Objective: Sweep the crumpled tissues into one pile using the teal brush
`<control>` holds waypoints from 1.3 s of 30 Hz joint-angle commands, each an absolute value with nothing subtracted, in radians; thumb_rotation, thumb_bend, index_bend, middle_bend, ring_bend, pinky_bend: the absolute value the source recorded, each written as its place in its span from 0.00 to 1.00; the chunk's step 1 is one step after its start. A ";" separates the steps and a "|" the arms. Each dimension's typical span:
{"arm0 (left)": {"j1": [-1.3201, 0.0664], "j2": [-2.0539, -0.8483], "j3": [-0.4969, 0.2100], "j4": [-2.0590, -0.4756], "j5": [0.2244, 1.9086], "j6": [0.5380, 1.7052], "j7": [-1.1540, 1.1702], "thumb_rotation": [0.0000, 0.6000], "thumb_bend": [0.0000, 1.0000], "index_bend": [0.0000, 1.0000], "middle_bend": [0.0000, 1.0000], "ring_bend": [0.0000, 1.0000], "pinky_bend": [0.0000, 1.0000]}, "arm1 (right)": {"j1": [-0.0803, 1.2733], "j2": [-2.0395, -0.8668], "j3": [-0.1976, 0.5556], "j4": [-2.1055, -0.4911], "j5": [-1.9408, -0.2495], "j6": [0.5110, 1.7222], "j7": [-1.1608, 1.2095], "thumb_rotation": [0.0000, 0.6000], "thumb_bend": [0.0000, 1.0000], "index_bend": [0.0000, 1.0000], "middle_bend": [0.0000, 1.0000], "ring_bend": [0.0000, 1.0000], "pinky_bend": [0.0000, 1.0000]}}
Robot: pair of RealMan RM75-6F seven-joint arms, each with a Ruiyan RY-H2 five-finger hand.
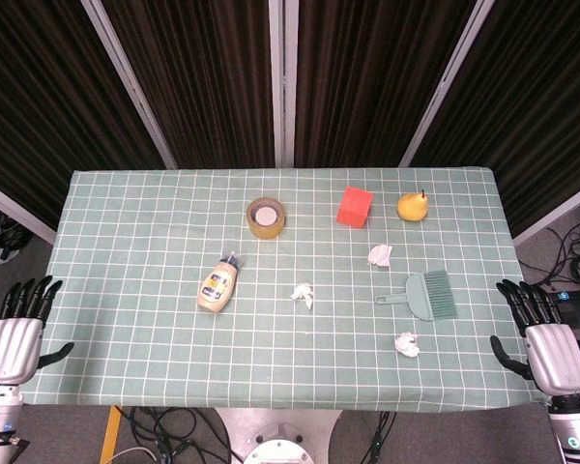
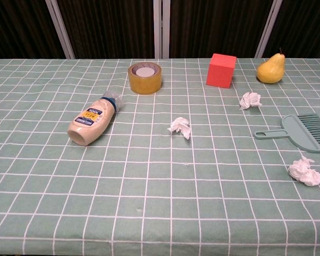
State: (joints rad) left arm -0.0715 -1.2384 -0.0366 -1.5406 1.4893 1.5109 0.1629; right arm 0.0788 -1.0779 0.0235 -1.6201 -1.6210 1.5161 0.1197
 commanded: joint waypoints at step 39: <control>-0.049 -1.232 -0.034 -1.540 1.471 1.517 0.141 1.00 0.01 0.09 0.04 0.00 0.00 | 0.545 -1.474 0.115 -1.315 -1.346 0.914 -0.444 1.00 0.17 0.38 0.41 0.05 0.00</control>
State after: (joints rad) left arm -0.0486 -1.2319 -0.0337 -1.5399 1.4709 1.5170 0.1408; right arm 0.5256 -1.4553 0.1214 -1.3306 -1.3596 0.9283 -0.4048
